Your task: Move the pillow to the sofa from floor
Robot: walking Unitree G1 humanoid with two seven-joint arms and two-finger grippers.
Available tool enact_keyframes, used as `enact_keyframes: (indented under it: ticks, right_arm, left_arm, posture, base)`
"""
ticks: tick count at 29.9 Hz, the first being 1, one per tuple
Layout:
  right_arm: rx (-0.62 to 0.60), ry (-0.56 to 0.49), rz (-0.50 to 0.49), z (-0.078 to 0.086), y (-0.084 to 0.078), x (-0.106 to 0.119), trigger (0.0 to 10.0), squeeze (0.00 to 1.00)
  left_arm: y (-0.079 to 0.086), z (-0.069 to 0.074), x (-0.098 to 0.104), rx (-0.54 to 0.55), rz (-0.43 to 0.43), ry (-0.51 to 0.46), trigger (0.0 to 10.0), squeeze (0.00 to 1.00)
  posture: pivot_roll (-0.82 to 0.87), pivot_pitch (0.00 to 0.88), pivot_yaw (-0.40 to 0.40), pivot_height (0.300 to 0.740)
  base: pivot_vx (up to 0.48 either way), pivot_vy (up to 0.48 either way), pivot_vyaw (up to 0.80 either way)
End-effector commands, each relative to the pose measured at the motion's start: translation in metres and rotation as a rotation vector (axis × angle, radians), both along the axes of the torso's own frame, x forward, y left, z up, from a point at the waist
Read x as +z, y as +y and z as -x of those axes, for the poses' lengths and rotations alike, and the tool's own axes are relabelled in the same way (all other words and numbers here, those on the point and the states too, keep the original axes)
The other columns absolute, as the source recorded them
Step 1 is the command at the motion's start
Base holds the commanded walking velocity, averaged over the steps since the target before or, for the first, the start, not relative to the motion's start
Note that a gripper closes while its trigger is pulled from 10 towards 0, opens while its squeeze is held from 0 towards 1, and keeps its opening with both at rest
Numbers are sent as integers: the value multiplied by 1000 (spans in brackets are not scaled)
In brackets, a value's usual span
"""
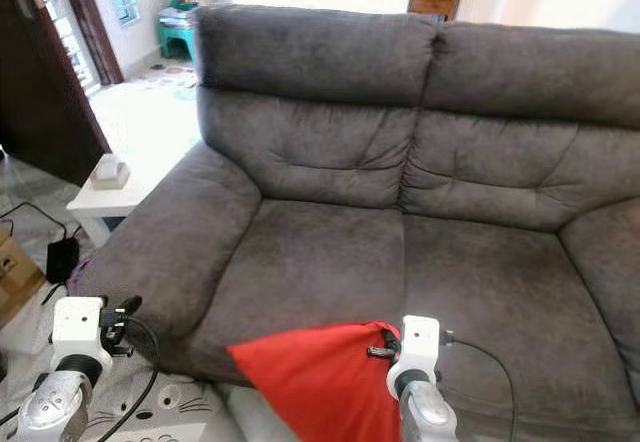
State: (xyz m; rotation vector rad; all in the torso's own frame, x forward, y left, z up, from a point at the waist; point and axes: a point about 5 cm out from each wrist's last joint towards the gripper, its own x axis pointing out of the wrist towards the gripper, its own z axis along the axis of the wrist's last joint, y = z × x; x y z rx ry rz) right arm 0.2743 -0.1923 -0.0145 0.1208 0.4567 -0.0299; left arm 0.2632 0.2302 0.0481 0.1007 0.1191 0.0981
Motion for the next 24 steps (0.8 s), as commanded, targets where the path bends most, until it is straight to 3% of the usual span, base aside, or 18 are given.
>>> enact_keyframes:
  ticks: [1,14,19,20,24]
  right_arm:
    - [8,-151,11,-26,4,29,10000,0]
    - [30,-173,-5,-29,9,32,10000,0]
    - [51,-180,-49,-32,13,35,10000,0]
    - [138,-191,-80,-36,21,39,10000,0]
    - [320,-210,-98,-41,34,47,10000,0]
  left_arm:
    - [10,2,2,14,-24,1,10000,0]
    - [9,2,2,-23,2,0,10000,0]
    - [2,4,-3,-127,20,47,10000,0]
    - [-5,8,-11,-256,4,134,10000,0]
    - [-10,14,-20,-413,-16,229,10000,0]
  posture:
    - [143,0,-8,740]
    - [150,0,-13,740]
    - [151,0,-12,740]
    - [149,0,-11,740]
    - [145,0,-8,740]
  base:
    - [322,0,0]
    - [318,0,0]
    - [0,0,0]
    - [0,0,0]
    - [0,0,0]
